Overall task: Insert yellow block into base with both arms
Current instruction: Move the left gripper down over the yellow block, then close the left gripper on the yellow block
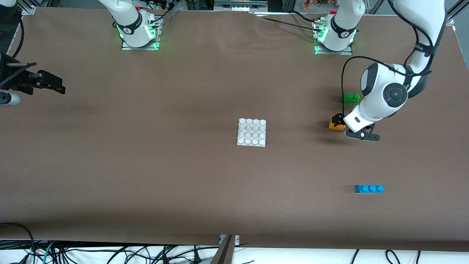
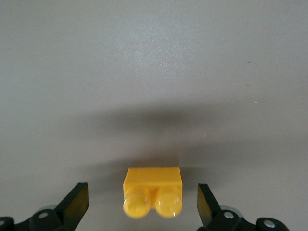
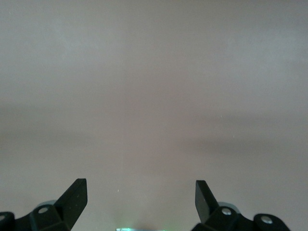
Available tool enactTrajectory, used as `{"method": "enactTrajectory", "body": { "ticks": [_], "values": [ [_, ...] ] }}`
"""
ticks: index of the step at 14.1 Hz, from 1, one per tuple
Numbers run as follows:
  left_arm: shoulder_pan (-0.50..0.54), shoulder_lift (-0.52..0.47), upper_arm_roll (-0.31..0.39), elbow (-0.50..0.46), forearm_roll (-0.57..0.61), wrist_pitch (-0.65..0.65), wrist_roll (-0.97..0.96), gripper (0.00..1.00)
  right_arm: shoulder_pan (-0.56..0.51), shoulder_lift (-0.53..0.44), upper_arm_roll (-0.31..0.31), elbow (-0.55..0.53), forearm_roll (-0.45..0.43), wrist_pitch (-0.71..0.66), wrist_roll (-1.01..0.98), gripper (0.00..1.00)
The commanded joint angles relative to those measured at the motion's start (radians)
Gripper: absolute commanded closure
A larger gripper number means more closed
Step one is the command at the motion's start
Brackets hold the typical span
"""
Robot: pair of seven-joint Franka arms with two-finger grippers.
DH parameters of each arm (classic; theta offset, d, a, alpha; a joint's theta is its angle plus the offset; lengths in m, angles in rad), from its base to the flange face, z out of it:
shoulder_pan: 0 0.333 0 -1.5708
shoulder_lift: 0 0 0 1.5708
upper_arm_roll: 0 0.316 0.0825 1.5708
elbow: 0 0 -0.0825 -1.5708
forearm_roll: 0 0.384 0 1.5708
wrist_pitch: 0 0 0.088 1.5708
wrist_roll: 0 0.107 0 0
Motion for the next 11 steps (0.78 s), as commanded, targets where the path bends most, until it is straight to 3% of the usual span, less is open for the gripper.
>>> {"method": "enactTrajectory", "body": {
  "ticks": [1, 11],
  "values": [
    [0.006, 0.034, -0.001, -0.021, 0.036, 0.061, 0.011, 0.00, -0.006, 0.002, 0.007, 0.015, -0.012, 0.014, 0.012, 0.00],
    [-0.002, 0.043, -0.002, -0.080, 0.034, 0.086, -0.002, 0.00, -0.009, 0.005, 0.004, 0.015, -0.012, 0.014, 0.012, 0.00]
  ]
}}
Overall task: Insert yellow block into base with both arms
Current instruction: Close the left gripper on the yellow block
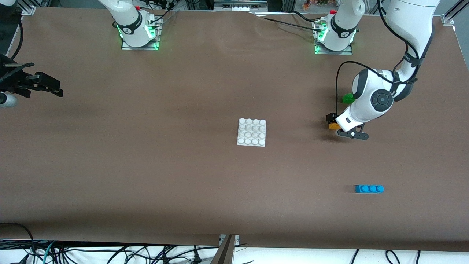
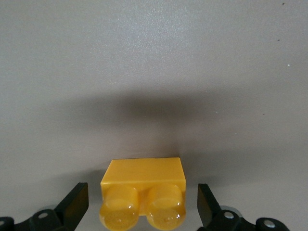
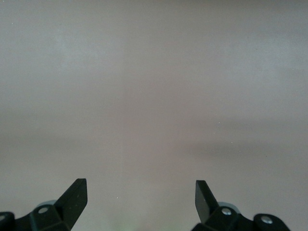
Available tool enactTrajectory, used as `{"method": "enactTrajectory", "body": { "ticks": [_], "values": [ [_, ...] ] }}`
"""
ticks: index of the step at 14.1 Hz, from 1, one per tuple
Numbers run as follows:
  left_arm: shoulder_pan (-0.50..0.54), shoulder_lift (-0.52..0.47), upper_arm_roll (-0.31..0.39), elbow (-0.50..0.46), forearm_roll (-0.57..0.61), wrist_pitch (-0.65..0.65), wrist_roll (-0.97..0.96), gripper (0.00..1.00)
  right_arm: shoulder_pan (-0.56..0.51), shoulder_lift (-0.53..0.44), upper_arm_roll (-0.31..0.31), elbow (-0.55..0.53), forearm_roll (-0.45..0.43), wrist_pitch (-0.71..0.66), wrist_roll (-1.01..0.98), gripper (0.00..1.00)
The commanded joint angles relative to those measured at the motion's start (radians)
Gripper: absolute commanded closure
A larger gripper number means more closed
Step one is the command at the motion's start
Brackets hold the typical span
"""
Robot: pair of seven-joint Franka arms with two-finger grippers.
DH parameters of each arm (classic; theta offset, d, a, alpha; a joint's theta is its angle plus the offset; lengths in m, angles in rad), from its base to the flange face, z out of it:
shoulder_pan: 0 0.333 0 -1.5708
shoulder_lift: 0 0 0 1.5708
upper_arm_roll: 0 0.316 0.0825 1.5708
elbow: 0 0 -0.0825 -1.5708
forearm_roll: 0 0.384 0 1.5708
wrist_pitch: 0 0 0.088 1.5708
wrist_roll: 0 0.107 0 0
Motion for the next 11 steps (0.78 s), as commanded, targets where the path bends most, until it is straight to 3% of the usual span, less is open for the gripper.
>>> {"method": "enactTrajectory", "body": {
  "ticks": [1, 8, 10, 11],
  "values": [
    [-0.008, -0.009, -0.001, -0.010, 0.027, 0.019, -0.004, 0.00, -0.008, 0.004, 0.006, 0.013, -0.009, -0.001, 0.009, 0.00],
    [-0.008, 0.008, -0.003, -0.010, 0.027, 0.021, -0.004, 0.04, -0.008, 0.004, 0.006, 0.013, -0.009, -0.001, 0.011, 0.00],
    [-0.008, 0.009, -0.003, -0.010, 0.027, 0.021, -0.004, 0.22, -0.008, 0.004, 0.006, 0.013, -0.009, -0.001, 0.009, 0.00],
    [-0.008, 0.009, -0.003, -0.010, 0.027, 0.021, -0.004, 0.40, -0.008, 0.006, 0.006, 0.011, -0.009, -0.001, 0.009, 0.00]
  ]
}}
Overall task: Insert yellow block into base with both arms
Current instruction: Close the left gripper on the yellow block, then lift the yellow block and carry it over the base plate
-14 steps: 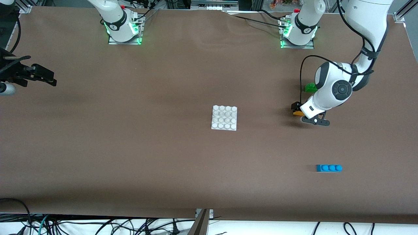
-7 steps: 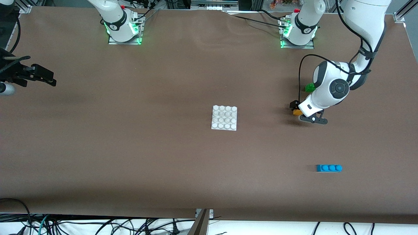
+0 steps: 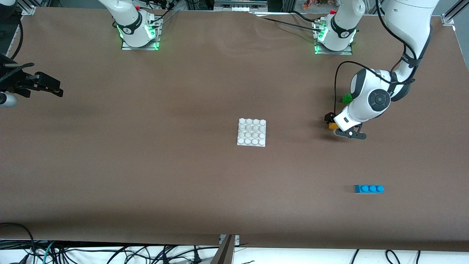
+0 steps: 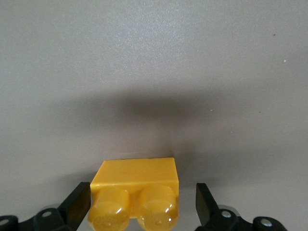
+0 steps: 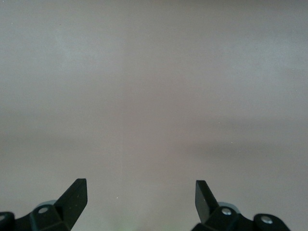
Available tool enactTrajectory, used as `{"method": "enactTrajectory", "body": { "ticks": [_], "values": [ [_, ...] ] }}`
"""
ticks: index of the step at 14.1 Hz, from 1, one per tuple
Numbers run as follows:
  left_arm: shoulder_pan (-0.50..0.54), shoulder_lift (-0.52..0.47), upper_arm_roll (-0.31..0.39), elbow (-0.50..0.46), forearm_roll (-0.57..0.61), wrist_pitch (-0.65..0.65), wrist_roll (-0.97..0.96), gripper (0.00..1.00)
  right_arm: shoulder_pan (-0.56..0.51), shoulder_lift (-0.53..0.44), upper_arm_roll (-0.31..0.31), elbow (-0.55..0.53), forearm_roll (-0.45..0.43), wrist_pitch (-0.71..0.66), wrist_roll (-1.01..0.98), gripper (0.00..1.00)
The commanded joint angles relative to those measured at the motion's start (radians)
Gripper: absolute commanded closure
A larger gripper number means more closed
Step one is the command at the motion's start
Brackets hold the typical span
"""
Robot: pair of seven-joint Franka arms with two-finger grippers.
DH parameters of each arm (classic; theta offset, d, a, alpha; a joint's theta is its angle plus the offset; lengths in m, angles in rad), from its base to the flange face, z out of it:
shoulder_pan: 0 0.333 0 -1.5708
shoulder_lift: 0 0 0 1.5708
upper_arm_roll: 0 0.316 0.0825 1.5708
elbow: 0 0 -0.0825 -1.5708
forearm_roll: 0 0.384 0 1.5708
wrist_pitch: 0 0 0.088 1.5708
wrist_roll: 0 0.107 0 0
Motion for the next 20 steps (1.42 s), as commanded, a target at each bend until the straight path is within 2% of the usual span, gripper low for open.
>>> {"method": "enactTrajectory", "body": {
  "ticks": [1, 3, 6, 8, 13, 15, 18, 20],
  "values": [
    [-0.001, 0.000, 0.001, -0.007, 0.027, 0.014, -0.004, 0.54, -0.008, 0.004, 0.006, 0.013, -0.009, -0.001, 0.009, 0.00],
    [-0.001, 0.000, 0.001, -0.002, 0.027, 0.012, -0.002, 0.74, -0.008, 0.004, 0.006, 0.011, -0.007, -0.001, 0.009, 0.00],
    [-0.001, -0.029, 0.000, 0.010, 0.027, -0.006, -0.005, 0.75, -0.011, 0.004, 0.006, 0.013, -0.006, -0.001, 0.009, 0.00],
    [-0.003, -0.068, -0.011, 0.054, 0.026, -0.108, -0.007, 0.75, -0.011, 0.004, 0.006, 0.013, -0.006, -0.001, 0.011, 0.00],
    [-0.003, -0.108, -0.120, 0.310, 0.015, -0.506, -0.065, 0.75, -0.008, 0.006, 0.006, 0.013, -0.006, -0.001, 0.011, 0.00],
    [-0.004, -0.100, -0.205, 0.419, 0.017, -0.625, -0.120, 0.79, -0.009, 0.006, 0.006, 0.011, -0.004, -0.001, 0.012, 0.00],
    [-0.016, -0.080, -0.305, 0.504, 0.017, -0.675, -0.212, 0.80, -0.012, 0.013, 0.004, 0.011, -0.006, 0.001, 0.012, 0.00],
    [-0.073, -0.051, -0.318, 0.573, 0.015, -0.678, -0.222, 0.81, -0.014, 0.013, 0.004, 0.011, -0.006, -0.001, 0.012, 0.00]
  ]
}}
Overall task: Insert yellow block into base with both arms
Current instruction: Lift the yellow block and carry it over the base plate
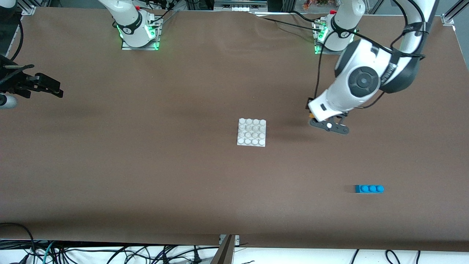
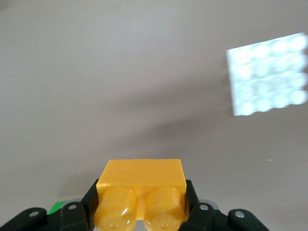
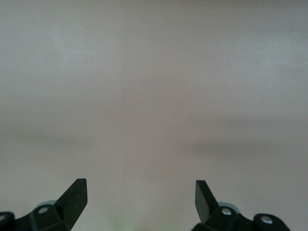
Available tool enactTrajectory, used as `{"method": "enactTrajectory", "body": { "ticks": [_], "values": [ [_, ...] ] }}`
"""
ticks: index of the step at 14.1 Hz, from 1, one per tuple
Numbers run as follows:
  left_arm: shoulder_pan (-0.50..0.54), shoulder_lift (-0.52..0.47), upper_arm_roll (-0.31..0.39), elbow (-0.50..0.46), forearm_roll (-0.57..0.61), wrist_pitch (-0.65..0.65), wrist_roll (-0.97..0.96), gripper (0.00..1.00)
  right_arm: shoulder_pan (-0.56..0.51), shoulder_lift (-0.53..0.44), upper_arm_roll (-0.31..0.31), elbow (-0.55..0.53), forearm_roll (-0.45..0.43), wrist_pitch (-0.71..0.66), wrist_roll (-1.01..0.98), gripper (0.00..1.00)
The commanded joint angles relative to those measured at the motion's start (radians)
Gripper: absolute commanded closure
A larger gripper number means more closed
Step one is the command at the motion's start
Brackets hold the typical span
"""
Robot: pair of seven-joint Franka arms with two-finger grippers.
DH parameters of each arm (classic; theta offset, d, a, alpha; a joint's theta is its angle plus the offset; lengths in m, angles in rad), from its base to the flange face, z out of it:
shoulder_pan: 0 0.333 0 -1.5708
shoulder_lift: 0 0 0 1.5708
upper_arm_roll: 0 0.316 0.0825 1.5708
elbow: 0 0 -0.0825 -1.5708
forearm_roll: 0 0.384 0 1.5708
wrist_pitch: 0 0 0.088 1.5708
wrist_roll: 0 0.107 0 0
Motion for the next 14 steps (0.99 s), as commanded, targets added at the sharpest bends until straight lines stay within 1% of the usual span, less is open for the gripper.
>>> {"method": "enactTrajectory", "body": {
  "ticks": [1, 3, 4, 7, 8, 9, 10, 12, 14],
  "values": [
    [-0.069, 0.070, -0.008, 0.113, 0.015, -0.037, -0.038, 0.81, -0.010, 0.003, 0.005, 0.011, -0.007, -0.001, 0.011, 0.00],
    [-0.135, 0.098, -0.005, 0.115, 0.023, -0.039, -0.133, 0.81, -0.010, 0.003, 0.005, 0.011, -0.007, -0.001, 0.011, 0.00],
    [-0.143, 0.128, -0.005, 0.130, 0.023, -0.039, -0.196, 0.80, -0.010, 0.003, 0.005, 0.011, -0.007, -0.001, 0.011, 0.00],
    [-0.139, 0.317, 0.001, 0.277, 0.011, -0.034, -0.238, 0.80, -0.010, 0.003, 0.005, 0.011, -0.007, -0.001, 0.011, 0.00],
    [-0.137, 0.365, 0.001, 0.321, 0.000, -0.033, -0.247, 0.80, -0.010, 0.003, 0.005, 0.011, -0.009, -0.001, 0.011, 0.00],
    [-0.140, 0.401, 0.000, 0.337, -0.024, -0.021, -0.249, 0.80, -0.010, 0.003, 0.005, 0.011, -0.009, -0.001, 0.011, 0.00],
    [-0.148, 0.437, 0.000, 0.354, -0.037, 0.020, -0.250, 0.80, -0.010, 0.003, 0.005, 0.011, -0.009, -0.001, 0.011, 0.00],
    [-0.215, 0.486, 0.003, 0.365, -0.032, 0.113, -0.279, 0.81, -0.010, 0.003, 0.005, 0.011, -0.009, -0.001, 0.011, 0.00],
    [-0.266, 0.508, 0.017, 0.366, -0.029, 0.186, -0.373, 0.81, -0.010, 0.003, 0.005, 0.011, -0.009, -0.001, 0.011, 0.00]
  ]
}}
